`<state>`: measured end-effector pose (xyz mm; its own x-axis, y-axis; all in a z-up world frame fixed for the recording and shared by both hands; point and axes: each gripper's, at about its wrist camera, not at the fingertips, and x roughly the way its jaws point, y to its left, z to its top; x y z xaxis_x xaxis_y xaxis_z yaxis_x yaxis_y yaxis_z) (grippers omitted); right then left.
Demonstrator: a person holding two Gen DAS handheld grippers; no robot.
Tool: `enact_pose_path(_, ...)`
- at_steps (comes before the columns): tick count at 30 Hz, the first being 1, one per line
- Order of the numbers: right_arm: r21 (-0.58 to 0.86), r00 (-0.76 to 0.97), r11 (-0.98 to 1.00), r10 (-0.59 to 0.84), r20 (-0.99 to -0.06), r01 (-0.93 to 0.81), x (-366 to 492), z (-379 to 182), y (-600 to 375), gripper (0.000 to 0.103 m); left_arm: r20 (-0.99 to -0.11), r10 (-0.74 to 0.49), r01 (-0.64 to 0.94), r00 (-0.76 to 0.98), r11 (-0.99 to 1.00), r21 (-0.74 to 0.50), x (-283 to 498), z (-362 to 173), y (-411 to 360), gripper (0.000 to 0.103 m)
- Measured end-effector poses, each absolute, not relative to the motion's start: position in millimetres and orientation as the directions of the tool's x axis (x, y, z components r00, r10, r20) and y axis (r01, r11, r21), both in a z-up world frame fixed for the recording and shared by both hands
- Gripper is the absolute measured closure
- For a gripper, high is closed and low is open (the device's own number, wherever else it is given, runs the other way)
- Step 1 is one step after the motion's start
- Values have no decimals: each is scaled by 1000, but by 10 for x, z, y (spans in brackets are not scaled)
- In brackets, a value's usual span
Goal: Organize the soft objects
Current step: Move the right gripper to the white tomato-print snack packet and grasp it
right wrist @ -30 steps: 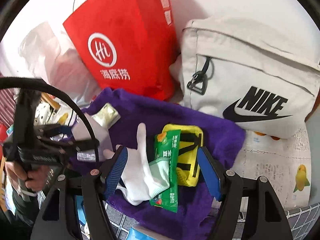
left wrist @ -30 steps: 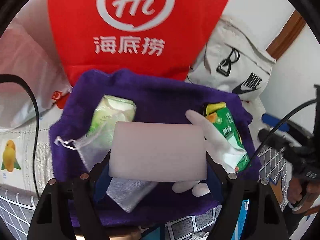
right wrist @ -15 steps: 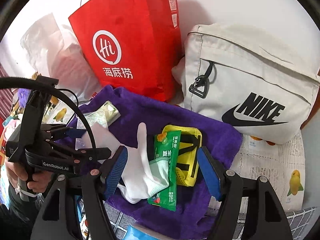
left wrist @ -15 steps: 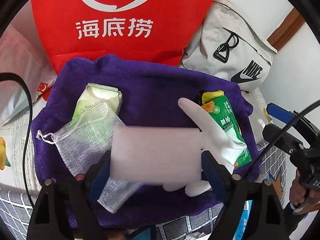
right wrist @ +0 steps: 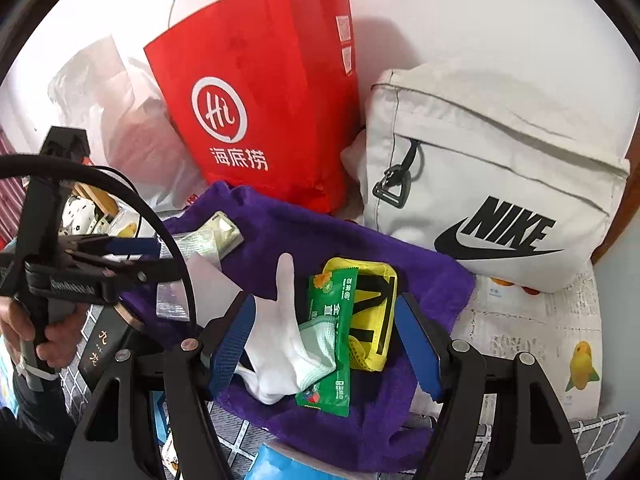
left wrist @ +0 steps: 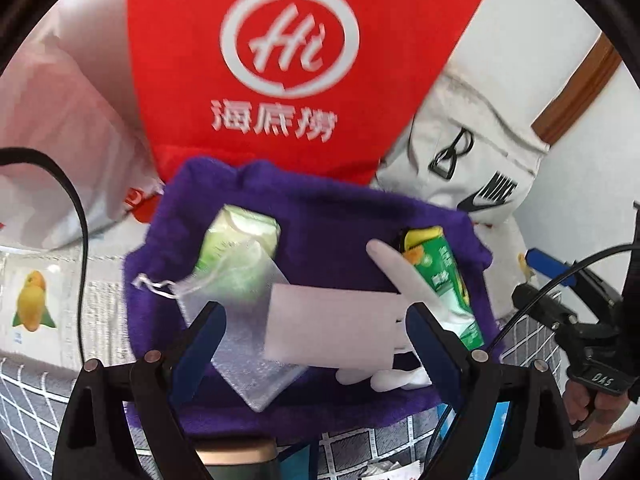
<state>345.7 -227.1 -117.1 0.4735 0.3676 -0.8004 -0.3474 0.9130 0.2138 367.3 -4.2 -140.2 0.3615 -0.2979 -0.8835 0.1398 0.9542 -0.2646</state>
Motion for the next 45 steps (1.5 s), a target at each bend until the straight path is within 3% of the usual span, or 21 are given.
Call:
enact_pose_path(16, 217, 464, 866, 435, -772, -451, 2378, -821, -1962, 31, -790, -355, 179, 500, 935, -307, 3302, -633, 251, 13)
enact_pose_path(24, 227, 350, 827, 443, -825, -514, 1870, -1368, -1450, 27, -743, -411, 214, 528, 911, -352, 3142, -395, 351, 13)
enact_pose_path(33, 153, 256, 865, 303, -918, -478, 1863, -1947, -1132, 26, -721, -455, 280, 523, 890, -359, 3045, -297, 290, 12)
enact_pose_path(37, 50, 278, 880, 202, -939, -472, 1880, -2046, -1041, 23, -713, -463, 292, 526, 886, -360, 3025, -261, 327, 12)
enact_pose_path(40, 47, 266, 863, 206, -942, -503, 1806, -2066, -958, 21, -708, -460, 288, 535, 888, -359, 3024, -236, 400, 12)
enact_pose_path(41, 46, 265, 854, 212, -941, -519, 1764, -2066, -939, 23, -706, -457, 278, 542, 890, -362, 3027, -229, 431, 12)
enact_pose_path(42, 46, 270, 843, 222, -937, -536, 1719, -2056, -932, 32, -704, -452, 267, 548, 892, -366, 3029, -221, 471, 12)
enact_pose_path(43, 57, 267, 840, 235, -935, -539, 1700, -2035, -954, 49, -703, -451, 262, 551, 892, -367, 3025, -214, 493, 12)
enact_pose_path(45, 96, 246, 847, 259, -934, -523, 1673, -2033, -1022, 52, -697, -454, 257, 555, 891, -375, 3022, -196, 541, 12)
